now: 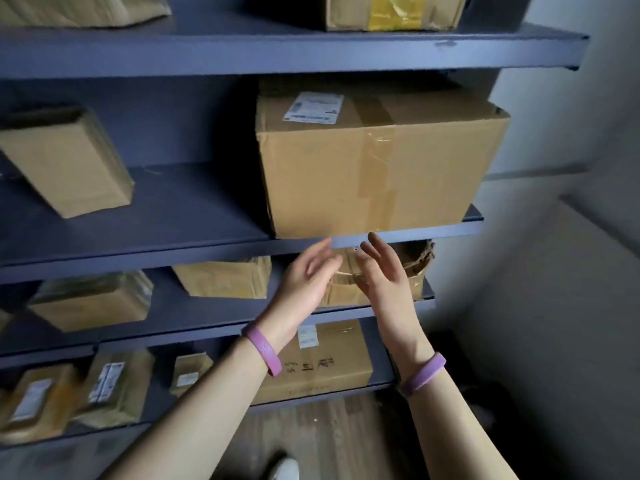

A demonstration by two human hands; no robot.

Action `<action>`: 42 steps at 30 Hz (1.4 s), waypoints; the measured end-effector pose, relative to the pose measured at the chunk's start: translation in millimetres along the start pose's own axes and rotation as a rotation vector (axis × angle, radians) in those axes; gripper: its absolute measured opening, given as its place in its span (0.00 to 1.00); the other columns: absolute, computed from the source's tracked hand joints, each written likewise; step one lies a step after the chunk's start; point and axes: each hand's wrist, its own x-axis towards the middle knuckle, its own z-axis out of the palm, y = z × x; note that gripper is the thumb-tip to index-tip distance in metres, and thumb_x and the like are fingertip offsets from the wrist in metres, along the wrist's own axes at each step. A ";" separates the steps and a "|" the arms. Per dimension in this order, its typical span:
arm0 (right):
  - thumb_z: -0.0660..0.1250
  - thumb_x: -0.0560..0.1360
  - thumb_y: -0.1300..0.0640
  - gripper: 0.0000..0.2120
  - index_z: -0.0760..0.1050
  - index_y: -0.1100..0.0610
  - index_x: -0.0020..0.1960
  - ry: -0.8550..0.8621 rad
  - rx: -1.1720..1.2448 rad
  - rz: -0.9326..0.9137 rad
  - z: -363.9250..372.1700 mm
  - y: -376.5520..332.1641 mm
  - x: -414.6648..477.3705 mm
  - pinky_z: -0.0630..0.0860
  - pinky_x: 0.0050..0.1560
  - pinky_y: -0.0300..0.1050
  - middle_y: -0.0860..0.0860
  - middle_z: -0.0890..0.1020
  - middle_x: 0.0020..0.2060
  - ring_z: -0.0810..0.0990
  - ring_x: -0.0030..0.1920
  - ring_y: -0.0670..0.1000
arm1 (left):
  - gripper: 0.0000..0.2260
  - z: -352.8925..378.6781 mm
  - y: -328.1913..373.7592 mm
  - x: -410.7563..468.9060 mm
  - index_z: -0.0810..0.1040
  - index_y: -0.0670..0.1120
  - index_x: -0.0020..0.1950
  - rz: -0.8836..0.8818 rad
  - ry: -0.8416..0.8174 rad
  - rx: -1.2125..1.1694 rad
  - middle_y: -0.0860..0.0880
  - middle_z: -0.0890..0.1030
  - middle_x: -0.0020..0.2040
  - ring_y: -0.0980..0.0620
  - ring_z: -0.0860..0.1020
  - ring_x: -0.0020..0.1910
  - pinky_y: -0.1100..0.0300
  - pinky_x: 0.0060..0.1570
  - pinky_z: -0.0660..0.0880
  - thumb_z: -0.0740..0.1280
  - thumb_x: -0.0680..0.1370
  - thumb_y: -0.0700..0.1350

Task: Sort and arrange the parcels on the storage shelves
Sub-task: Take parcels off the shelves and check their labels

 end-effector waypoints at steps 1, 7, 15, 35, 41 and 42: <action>0.66 0.79 0.52 0.22 0.68 0.47 0.72 -0.041 0.001 0.006 15.2 -1.7 -5.6 0.69 0.71 0.50 0.46 0.74 0.68 0.71 0.69 0.43 | 0.19 -15.3 1.2 -8.4 0.70 0.55 0.70 0.001 0.041 -0.003 0.58 0.75 0.63 0.76 0.73 0.53 0.81 0.44 0.69 0.64 0.79 0.50; 0.66 0.78 0.53 0.23 0.67 0.48 0.72 -0.252 -0.019 -0.005 108.5 -15.1 -29.5 0.67 0.72 0.47 0.43 0.74 0.67 0.72 0.67 0.41 | 0.17 -102.7 18.3 -55.0 0.73 0.57 0.68 0.045 0.277 -0.039 0.60 0.77 0.62 0.77 0.74 0.52 0.77 0.48 0.72 0.65 0.79 0.50; 0.66 0.79 0.55 0.21 0.69 0.50 0.71 -0.433 -0.028 -0.026 265.2 -23.6 -69.1 0.68 0.72 0.51 0.47 0.74 0.67 0.73 0.67 0.44 | 0.16 -252.1 39.6 -122.2 0.75 0.55 0.66 0.105 0.549 -0.074 0.55 0.79 0.62 0.64 0.75 0.60 0.59 0.65 0.69 0.65 0.79 0.49; 0.65 0.79 0.55 0.21 0.68 0.48 0.70 -0.438 -0.009 -0.144 703.9 -6.9 -171.9 0.68 0.70 0.46 0.45 0.73 0.69 0.72 0.68 0.43 | 0.17 -691.2 50.5 -230.6 0.76 0.67 0.54 0.134 0.573 -0.026 0.61 0.77 0.61 0.60 0.74 0.61 0.51 0.68 0.68 0.66 0.65 0.63; 0.66 0.78 0.53 0.22 0.68 0.49 0.72 -0.461 -0.037 -0.140 808.4 5.4 -172.1 0.67 0.72 0.51 0.45 0.73 0.68 0.71 0.68 0.43 | 0.13 -794.8 43.1 -224.1 0.75 0.63 0.60 0.159 0.559 -0.045 0.68 0.77 0.53 0.64 0.75 0.58 0.54 0.66 0.68 0.67 0.76 0.54; 0.66 0.78 0.53 0.22 0.68 0.48 0.72 -0.458 -0.032 -0.142 827.1 8.3 -172.5 0.68 0.72 0.51 0.45 0.73 0.68 0.71 0.68 0.44 | 0.14 -812.8 40.6 -223.6 0.75 0.62 0.62 0.159 0.559 -0.043 0.68 0.77 0.52 0.64 0.75 0.58 0.55 0.65 0.69 0.66 0.77 0.53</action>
